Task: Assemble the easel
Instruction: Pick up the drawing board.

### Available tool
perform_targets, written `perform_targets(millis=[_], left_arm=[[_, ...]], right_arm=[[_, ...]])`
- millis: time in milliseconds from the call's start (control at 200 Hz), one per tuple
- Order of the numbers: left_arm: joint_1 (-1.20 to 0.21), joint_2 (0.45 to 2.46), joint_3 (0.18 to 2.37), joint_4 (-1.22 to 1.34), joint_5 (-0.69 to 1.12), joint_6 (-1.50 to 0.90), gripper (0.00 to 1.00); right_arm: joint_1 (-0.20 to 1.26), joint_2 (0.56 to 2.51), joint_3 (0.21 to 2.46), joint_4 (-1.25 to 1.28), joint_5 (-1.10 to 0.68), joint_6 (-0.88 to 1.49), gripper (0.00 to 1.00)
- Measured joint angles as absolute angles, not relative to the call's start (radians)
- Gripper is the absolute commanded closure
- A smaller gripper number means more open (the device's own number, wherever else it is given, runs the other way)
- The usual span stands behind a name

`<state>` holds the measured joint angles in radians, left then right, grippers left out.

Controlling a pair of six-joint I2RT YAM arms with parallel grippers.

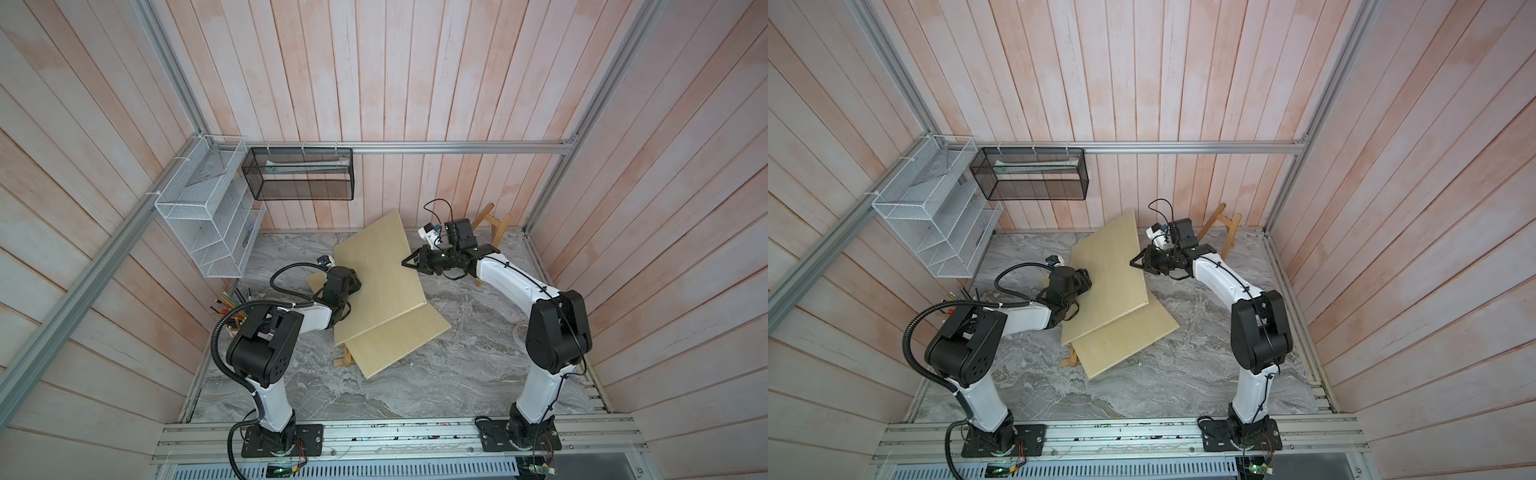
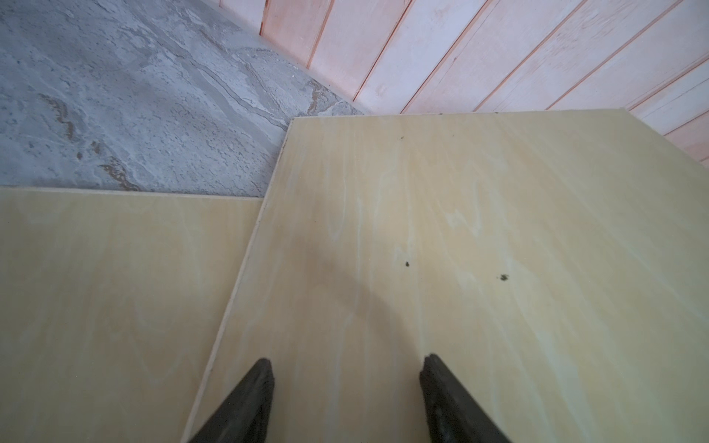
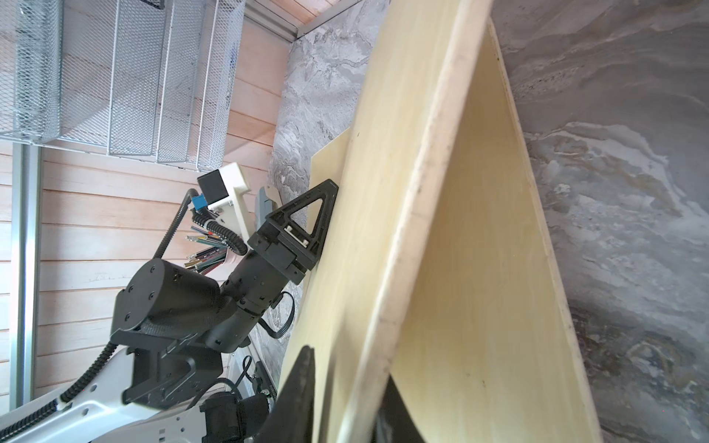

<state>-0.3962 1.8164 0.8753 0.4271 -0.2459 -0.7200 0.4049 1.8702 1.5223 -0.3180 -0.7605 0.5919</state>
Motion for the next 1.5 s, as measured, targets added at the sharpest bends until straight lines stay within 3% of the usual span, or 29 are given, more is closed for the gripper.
perform_targets(millis=[60, 410, 610, 930, 1500], left_arm=[[-0.396, 1.816, 0.875, 0.432, -0.247, -0.715, 0.36], [-0.413, 1.722, 0.881, 0.304, -0.2, -0.718, 0.19], [-0.406, 1.631, 0.908, 0.177, -0.133, -0.718, 0.18], [-0.401, 1.617, 0.967, 0.067, -0.119, -0.692, 0.18], [-0.399, 1.638, 0.991, 0.041, -0.064, -0.693, 0.18]], right_arm=[[0.405, 1.878, 1.531, -0.319, -0.761, 0.596, 1.0], [0.406, 1.882, 1.571, -0.381, -0.729, 0.582, 1.0], [0.387, 1.863, 1.723, -0.535, -0.694, 0.419, 1.0], [0.345, 1.76, 1.849, -0.762, -0.467, 0.132, 1.0], [0.326, 1.662, 1.839, -0.839, -0.142, 0.029, 1.0]])
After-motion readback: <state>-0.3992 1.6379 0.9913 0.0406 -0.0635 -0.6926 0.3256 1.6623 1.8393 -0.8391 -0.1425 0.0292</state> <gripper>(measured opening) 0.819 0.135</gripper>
